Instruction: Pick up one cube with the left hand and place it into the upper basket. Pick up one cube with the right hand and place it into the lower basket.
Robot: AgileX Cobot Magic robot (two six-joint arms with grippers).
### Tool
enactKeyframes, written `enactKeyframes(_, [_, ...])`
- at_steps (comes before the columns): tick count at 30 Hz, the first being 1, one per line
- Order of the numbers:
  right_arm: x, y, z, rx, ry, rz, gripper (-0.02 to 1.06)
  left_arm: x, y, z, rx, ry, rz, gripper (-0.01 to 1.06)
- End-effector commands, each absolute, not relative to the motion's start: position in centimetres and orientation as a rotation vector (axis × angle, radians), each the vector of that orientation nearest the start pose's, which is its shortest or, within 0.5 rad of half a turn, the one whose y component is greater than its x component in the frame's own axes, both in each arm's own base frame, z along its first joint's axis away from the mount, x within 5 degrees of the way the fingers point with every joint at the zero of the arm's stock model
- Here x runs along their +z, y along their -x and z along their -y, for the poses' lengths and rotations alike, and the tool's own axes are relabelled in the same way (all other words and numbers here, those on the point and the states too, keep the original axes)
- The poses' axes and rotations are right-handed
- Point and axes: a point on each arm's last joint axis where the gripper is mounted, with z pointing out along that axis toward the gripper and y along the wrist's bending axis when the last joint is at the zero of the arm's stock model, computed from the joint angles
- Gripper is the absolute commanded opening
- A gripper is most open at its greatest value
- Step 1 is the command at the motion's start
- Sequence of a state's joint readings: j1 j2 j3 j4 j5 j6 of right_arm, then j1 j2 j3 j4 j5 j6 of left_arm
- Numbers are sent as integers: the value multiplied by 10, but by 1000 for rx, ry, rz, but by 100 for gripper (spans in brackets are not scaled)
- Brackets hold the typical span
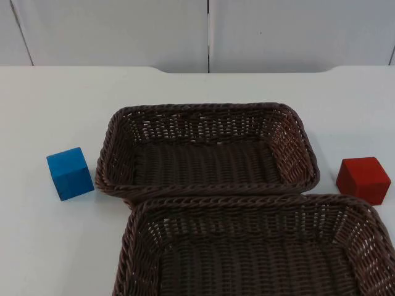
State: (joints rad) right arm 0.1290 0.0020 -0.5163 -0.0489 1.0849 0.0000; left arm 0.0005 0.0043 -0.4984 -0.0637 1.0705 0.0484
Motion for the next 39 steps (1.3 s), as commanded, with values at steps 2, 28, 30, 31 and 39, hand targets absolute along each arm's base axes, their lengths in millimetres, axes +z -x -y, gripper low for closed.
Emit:
enactKeyframes(2, [280,7,5,16,133,-2040,105,278,6,6,-67,-52,-2044,105])
enactKeyframes(28, [280,7,5,16,133,-2040,105,306,-46,7,-58,-94,-2114,105])
enactKeyframes(30, [280,7,5,16,133,-2040,105,306,-53,7,-59,-92,-2128,105])
enactKeyframes(31, [280,7,5,16,133,-2040,105,306,-57,7,-61,-90,-2135,105])
enactKeyframes(39, [280,7,5,16,133,-2040,105,313,-88,11,-88,-154,-2171,105])
